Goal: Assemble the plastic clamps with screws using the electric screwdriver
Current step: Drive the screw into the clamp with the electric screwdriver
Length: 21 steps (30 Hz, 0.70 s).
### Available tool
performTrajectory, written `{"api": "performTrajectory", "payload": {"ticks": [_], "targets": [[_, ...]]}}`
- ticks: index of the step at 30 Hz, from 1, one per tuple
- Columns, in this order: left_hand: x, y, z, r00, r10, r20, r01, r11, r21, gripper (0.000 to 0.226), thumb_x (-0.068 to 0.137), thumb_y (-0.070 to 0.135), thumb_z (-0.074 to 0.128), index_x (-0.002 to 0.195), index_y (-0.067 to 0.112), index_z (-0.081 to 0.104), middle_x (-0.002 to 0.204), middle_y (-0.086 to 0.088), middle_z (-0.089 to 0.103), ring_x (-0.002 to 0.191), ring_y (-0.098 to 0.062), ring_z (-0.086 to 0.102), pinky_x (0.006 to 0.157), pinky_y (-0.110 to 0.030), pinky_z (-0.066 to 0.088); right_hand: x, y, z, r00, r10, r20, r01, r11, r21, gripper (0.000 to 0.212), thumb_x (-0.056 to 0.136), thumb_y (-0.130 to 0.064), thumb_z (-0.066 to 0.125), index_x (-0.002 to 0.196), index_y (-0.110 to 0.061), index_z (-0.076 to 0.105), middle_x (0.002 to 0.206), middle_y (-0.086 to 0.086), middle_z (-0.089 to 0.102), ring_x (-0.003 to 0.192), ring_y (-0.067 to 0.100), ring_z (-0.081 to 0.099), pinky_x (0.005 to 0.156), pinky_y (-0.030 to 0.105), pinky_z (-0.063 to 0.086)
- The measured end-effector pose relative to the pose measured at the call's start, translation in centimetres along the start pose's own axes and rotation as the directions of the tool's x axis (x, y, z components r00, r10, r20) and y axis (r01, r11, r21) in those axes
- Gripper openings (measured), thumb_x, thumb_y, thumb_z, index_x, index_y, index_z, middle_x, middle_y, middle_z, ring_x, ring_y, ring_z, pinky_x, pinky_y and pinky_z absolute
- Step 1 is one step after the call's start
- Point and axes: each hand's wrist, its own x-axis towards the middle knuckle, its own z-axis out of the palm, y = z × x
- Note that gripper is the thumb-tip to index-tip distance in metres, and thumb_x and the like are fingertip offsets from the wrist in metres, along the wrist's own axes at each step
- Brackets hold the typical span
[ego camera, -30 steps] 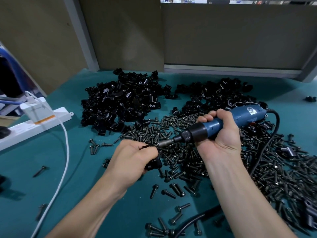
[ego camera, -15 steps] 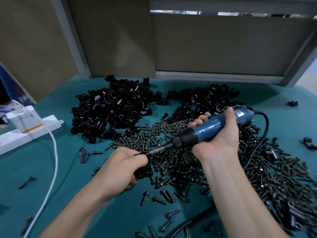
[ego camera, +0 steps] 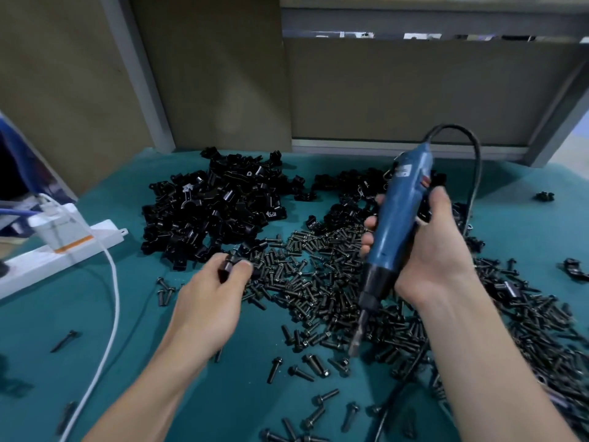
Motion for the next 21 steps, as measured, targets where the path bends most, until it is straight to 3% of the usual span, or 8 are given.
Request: {"api": "performTrajectory", "payload": {"ticks": [2, 4, 7, 12, 16, 19, 20, 21], "targets": [[0.0, -0.1, -0.4, 1.0, 0.013, -0.004, -0.012, 1.0, 0.001, 0.015, 0.096, 0.071, 0.045, 0.1, 0.065, 0.058, 0.093, 0.022, 0.066, 0.097, -0.012, 0.066, 0.08, -0.04, 0.046, -0.5, 0.6, 0.3, 0.996, 0.061, 0.063, -0.063, 0.997, 0.036, 0.07, 0.092, -0.068, 0.055, 0.129, -0.009, 0.063, 0.082, 0.008, 0.065, 0.065, 0.022, 0.061, 0.069, 0.034, 0.058], [0.0, -0.2, -0.4, 0.999, 0.04, 0.0, -0.04, 0.999, -0.005, 0.018, 0.093, 0.069, 0.054, 0.095, 0.054, 0.064, 0.08, 0.009, 0.071, 0.08, -0.012, 0.065, 0.07, -0.033, 0.045, -1.0, 1.2, 0.2, 0.988, 0.103, 0.117, -0.113, 0.99, 0.08, 0.063, 0.091, -0.064, 0.058, 0.122, -0.01, 0.064, 0.086, 0.01, 0.065, 0.071, 0.026, 0.064, 0.077, 0.04, 0.058], [-0.2, -0.1, 0.1, 0.998, 0.065, 0.026, -0.065, 0.998, 0.01, 0.023, 0.091, 0.062, 0.063, 0.104, 0.042, 0.064, 0.083, 0.022, 0.071, 0.08, -0.01, 0.065, 0.067, -0.035, 0.044, -1.6, 2.0, -0.4, 0.976, 0.156, 0.152, -0.177, 0.975, 0.133, 0.072, 0.086, -0.076, 0.057, 0.112, -0.01, 0.068, 0.096, 0.014, 0.068, 0.078, 0.03, 0.066, 0.083, 0.044, 0.057], [-0.2, -0.2, 0.5, 0.998, 0.043, 0.034, -0.043, 0.999, -0.017, 0.037, 0.088, 0.06, 0.069, 0.121, 0.044, 0.065, 0.102, 0.026, 0.073, 0.104, -0.01, 0.067, 0.088, -0.041, 0.052, -1.4, 2.4, -1.5, 0.976, 0.208, 0.058, -0.215, 0.962, 0.17, 0.075, 0.083, -0.081, 0.058, 0.096, -0.009, 0.075, 0.115, 0.018, 0.073, 0.089, 0.034, 0.071, 0.079, 0.042, 0.061], [0.0, -0.6, 0.5, 0.999, 0.028, 0.029, -0.027, 0.999, -0.032, 0.054, 0.086, 0.06, 0.072, 0.133, 0.036, 0.065, 0.113, 0.023, 0.072, 0.109, -0.009, 0.064, 0.097, -0.043, 0.048, -1.0, 2.6, -2.3, 0.971, 0.24, 0.015, -0.239, 0.953, 0.186, 0.067, 0.087, -0.069, 0.06, 0.112, -0.009, 0.074, 0.114, 0.016, 0.074, 0.078, 0.028, 0.069, 0.071, 0.038, 0.058], [-0.2, -0.6, 0.8, 0.998, 0.062, 0.023, -0.059, 0.995, -0.085, 0.06, 0.087, 0.055, 0.076, 0.142, 0.041, 0.058, 0.091, 0.04, 0.048, 0.087, 0.007, 0.05, 0.085, -0.033, 0.041, -0.7, 2.6, -2.5, 0.969, 0.248, 0.012, -0.244, 0.944, 0.224, 0.059, 0.089, -0.061, 0.058, 0.112, -0.01, 0.073, 0.111, 0.015, 0.073, 0.068, 0.026, 0.062, 0.067, 0.036, 0.055], [-0.3, -0.6, 0.8, 0.997, 0.068, 0.019, -0.066, 0.994, -0.084, 0.049, 0.087, 0.054, 0.076, 0.133, 0.054, 0.058, 0.082, 0.041, 0.045, 0.082, 0.007, 0.049, 0.079, -0.029, 0.04, -0.7, 2.7, -2.6, 0.969, 0.248, 0.01, -0.243, 0.941, 0.234, 0.057, 0.089, -0.059, 0.058, 0.111, -0.009, 0.074, 0.11, 0.014, 0.073, 0.066, 0.026, 0.061, 0.066, 0.035, 0.055], [-0.4, -0.3, 0.8, 0.998, 0.053, 0.03, -0.052, 0.997, -0.057, 0.032, 0.087, 0.053, 0.076, 0.11, 0.066, 0.058, 0.073, 0.04, 0.048, 0.079, 0.006, 0.049, 0.073, -0.026, 0.039, -0.7, 2.7, -2.6, 0.969, 0.246, 0.006, -0.24, 0.939, 0.246, 0.056, 0.089, -0.059, 0.057, 0.11, -0.009, 0.074, 0.109, 0.013, 0.073, 0.065, 0.026, 0.06, 0.066, 0.035, 0.054]]}}
